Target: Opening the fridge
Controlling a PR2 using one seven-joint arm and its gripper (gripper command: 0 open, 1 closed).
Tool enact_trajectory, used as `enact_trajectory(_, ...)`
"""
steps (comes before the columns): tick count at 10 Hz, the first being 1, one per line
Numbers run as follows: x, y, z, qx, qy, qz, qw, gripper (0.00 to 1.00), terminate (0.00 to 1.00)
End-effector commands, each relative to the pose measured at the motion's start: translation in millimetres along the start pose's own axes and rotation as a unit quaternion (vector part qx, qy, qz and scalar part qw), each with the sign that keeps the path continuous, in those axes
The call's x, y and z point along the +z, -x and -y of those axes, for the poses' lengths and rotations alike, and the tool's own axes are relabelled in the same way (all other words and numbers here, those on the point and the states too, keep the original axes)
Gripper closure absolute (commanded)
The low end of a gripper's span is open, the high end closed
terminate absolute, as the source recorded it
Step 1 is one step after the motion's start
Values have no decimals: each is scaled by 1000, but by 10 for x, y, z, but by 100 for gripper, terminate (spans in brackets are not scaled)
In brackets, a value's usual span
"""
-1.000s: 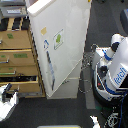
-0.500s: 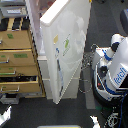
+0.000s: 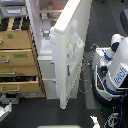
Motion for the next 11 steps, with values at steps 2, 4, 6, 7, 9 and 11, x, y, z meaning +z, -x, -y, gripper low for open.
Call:
enact_trajectory(2, -459, -4825, 1767, -65, -21, -54, 996, 0, 0)
enact_trajectory(4, 648, -5050, 3170, -130, -19, -18, 991, 0, 0)
enact_trajectory(6, 1693, -4842, 4413, -161, -19, 12, 987, 0, 0)
enact_trajectory(7, 2056, -4703, 4857, -172, -19, 29, 984, 0, 0)
enact_trajectory(9, 3001, -4139, 6078, -229, -18, 80, 970, 0, 0)
enact_trajectory(11, 3773, -3398, 7264, -311, -30, 124, 942, 0, 0)
